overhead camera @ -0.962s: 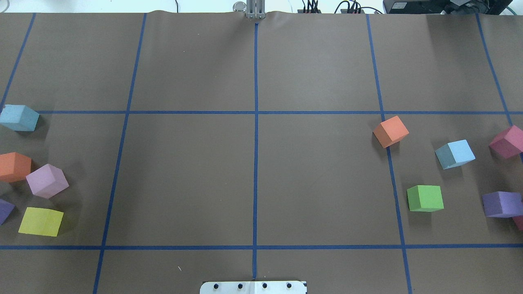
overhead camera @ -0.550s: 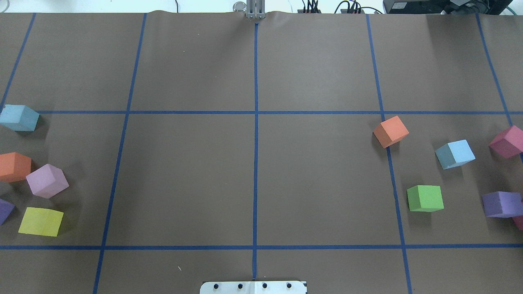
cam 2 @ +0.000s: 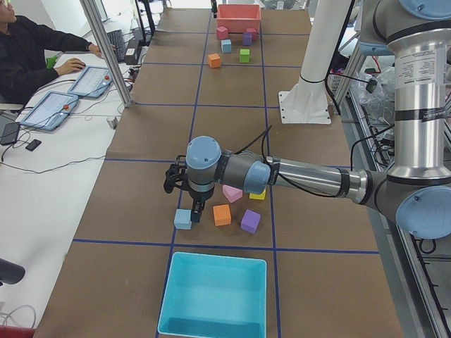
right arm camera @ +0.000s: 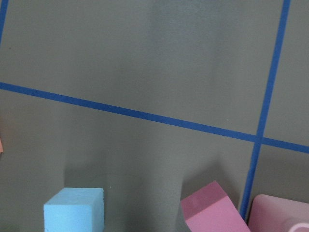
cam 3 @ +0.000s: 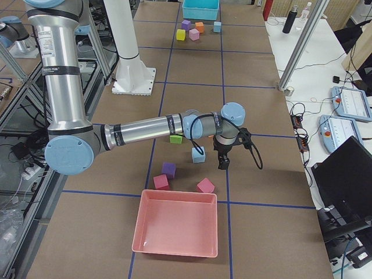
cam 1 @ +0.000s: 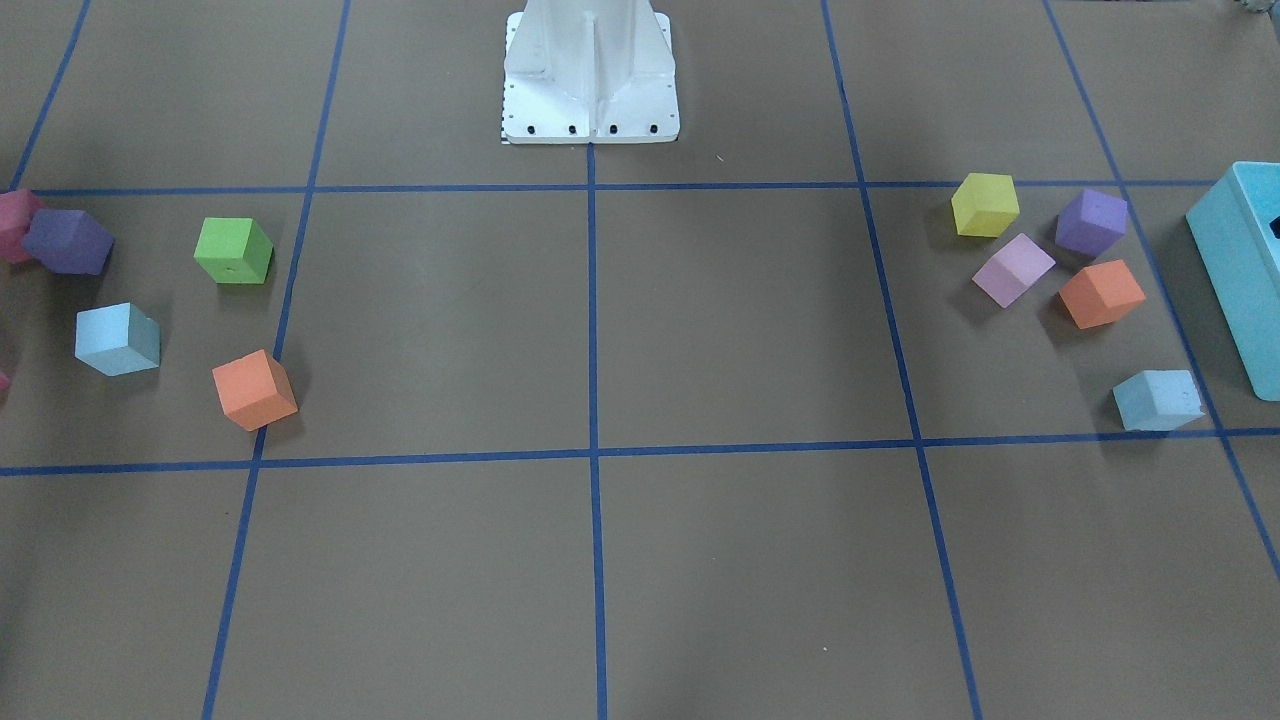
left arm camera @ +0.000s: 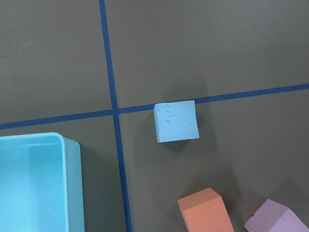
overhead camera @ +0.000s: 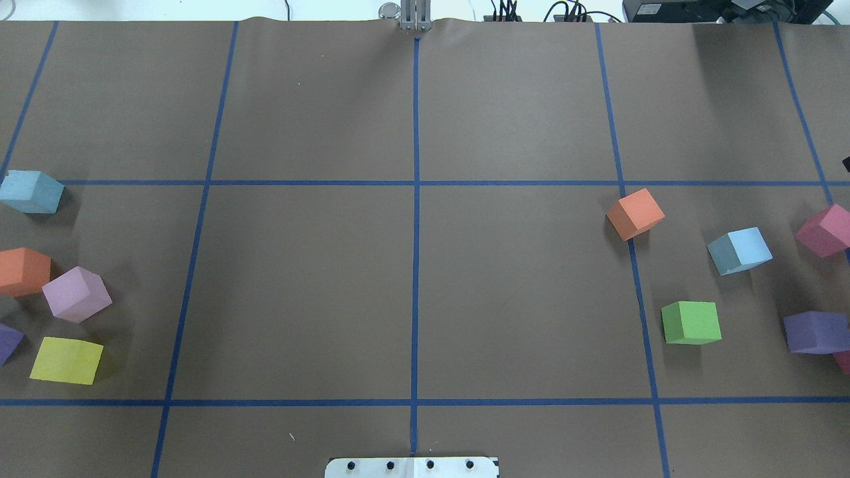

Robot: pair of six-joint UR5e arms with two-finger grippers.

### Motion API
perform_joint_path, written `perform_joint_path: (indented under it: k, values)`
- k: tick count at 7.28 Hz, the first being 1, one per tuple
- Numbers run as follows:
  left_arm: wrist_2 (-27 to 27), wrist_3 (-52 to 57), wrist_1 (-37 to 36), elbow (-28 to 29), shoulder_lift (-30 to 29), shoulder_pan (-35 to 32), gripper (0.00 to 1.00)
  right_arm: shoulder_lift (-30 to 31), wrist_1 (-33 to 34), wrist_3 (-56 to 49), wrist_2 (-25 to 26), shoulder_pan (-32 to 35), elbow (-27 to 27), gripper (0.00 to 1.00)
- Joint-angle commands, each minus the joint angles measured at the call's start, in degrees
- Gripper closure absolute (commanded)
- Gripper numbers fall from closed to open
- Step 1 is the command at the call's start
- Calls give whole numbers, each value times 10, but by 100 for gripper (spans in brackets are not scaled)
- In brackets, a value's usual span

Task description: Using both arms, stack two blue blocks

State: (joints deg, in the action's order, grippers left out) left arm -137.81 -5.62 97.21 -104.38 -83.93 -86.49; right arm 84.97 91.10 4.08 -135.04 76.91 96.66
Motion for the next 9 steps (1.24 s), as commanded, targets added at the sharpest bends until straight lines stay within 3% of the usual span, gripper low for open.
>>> perform_joint_path:
  k: [1,2,3,5,9]
  values:
    - [0,0,0,-2,0,0,2,-1,-65,75,-18,-59,-9,1]
    - [0,0,0,-1,1,0,2,6,-134,134,-8,-88,-12,1]
    - [0,0,0,-2,1,0,2,5,-160,177,10,-117,-12,1]
    - [-1,0,0,-2,1,0,2,7,-169,191,66,-158,-12,1]
    - [0,0,0,1,1,0,2,53,-209,192,79,-178,-7,1]
